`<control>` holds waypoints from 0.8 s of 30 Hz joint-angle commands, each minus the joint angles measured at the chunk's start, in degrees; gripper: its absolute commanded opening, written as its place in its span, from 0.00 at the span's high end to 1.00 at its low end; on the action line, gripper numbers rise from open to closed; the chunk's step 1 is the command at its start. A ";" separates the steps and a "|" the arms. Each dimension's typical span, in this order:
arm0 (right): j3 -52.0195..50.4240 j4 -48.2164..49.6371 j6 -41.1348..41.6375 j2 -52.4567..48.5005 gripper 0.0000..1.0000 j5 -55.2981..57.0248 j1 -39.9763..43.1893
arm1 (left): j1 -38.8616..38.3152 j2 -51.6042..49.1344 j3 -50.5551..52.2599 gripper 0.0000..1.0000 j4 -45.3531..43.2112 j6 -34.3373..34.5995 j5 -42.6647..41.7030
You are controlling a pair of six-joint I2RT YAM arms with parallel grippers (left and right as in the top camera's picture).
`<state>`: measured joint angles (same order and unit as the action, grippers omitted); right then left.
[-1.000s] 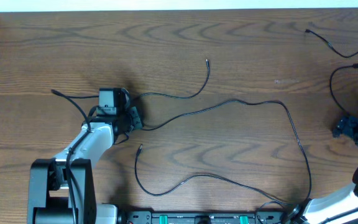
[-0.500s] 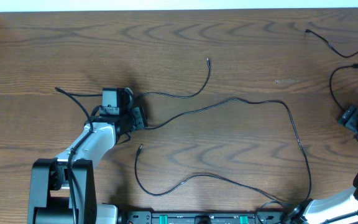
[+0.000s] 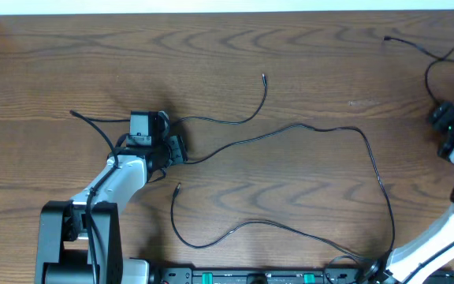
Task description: Untangle cables
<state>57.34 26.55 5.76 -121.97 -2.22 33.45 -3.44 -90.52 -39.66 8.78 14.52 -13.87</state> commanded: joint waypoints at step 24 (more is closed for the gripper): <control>6.84 -20.90 0.76 3.87 0.01 -20.81 -3.30 | -0.20 -0.46 0.44 0.27 0.81 -0.76 -0.48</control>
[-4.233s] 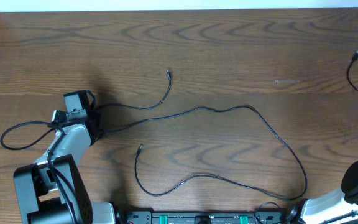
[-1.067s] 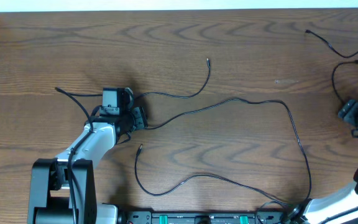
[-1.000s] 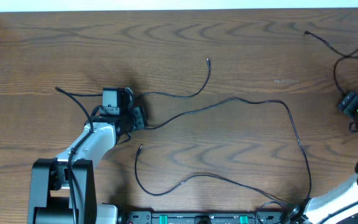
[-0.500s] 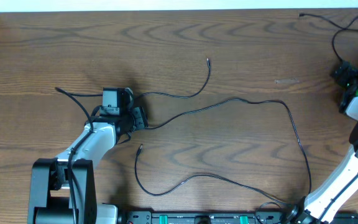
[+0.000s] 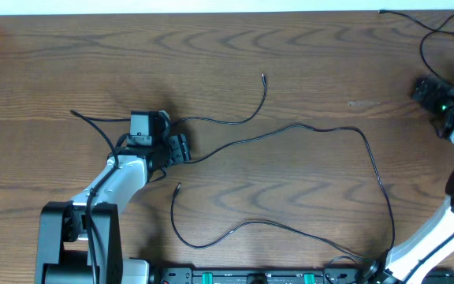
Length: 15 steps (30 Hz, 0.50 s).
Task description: Untangle cables
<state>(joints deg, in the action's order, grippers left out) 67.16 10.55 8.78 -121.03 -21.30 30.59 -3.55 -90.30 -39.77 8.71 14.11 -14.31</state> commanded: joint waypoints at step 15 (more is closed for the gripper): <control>-2.99 -26.01 -22.14 29.22 0.01 -1.77 -9.62 | -0.09 -0.66 0.55 0.88 0.85 -1.16 -0.09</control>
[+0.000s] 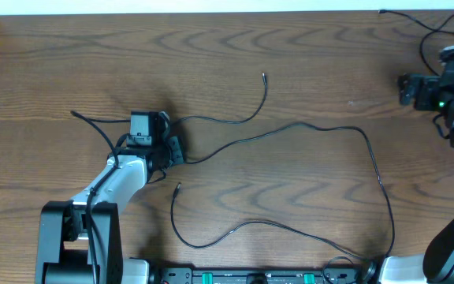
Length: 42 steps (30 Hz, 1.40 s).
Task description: Untangle cables
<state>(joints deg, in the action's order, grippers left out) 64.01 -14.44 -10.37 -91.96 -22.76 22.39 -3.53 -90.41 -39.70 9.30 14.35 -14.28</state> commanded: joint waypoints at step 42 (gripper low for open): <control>0.13 -2.47 -0.81 0.15 0.01 -0.33 -2.99 | -25.75 21.35 1.40 0.93 15.32 -70.44 -45.64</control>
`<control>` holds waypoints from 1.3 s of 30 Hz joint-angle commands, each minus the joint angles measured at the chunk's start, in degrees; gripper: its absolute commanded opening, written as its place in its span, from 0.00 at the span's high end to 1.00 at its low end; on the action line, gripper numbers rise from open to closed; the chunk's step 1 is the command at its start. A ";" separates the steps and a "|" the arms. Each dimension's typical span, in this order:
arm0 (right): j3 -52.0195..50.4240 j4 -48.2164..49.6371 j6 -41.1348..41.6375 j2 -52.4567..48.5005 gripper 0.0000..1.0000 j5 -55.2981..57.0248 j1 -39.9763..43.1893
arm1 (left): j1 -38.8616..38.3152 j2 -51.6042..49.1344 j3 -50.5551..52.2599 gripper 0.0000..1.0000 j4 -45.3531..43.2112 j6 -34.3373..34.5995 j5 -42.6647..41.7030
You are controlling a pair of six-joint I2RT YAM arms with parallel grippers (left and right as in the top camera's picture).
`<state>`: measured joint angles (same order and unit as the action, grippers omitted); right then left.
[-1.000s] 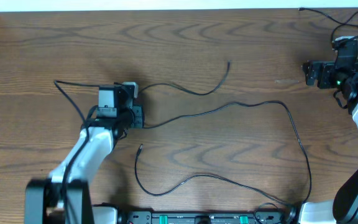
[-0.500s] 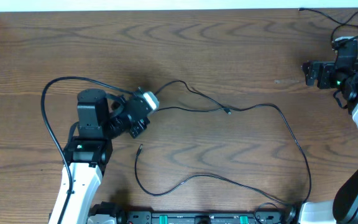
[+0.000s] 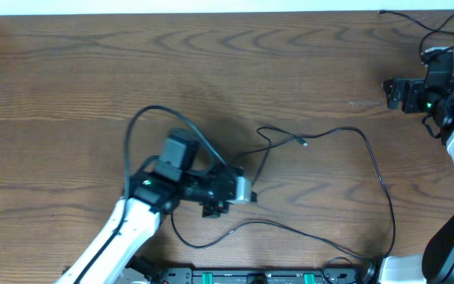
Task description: Untangle cables
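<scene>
My left gripper (image 3: 247,195) has moved out over the middle of the table and looks shut on a thin black cable (image 3: 158,110). That cable arches in a loop from the arm's left side up and over to the fingers. A second long black cable (image 3: 388,203) runs from a kink near the gripper across to the right, down the right side and back along the front edge. A small plug end (image 3: 303,142) lies just right of the kink. My right gripper (image 3: 388,93) hovers at the far right; its jaws are too small to read.
A third black cable (image 3: 421,24) curls in the back right corner, close behind the right arm. The right arm's base and links run down the right edge. A control bar (image 3: 258,276) lies along the front edge.
The left arm has swung from the left side toward the centre, and the short cable has come with it, now looped over the arm. The right gripper has shifted slightly left.
The left gripper sat shut where two cables crossed at the left through all earlier moments, while the right gripper moved from the right edge up and leftward, near the corner cable. Now the left gripper is at the centre with its cable dragged along.
</scene>
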<state>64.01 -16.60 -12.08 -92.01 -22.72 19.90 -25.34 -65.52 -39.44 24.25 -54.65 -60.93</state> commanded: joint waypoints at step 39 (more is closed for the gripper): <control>-8.11 -16.76 -8.41 -3.48 0.01 -7.67 -3.10 | -10.16 -10.67 1.07 0.05 -17.70 9.81 14.08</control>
<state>58.06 -33.28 -16.53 -93.76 -28.21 17.96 -35.38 -76.90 -38.54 6.81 -47.37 -47.18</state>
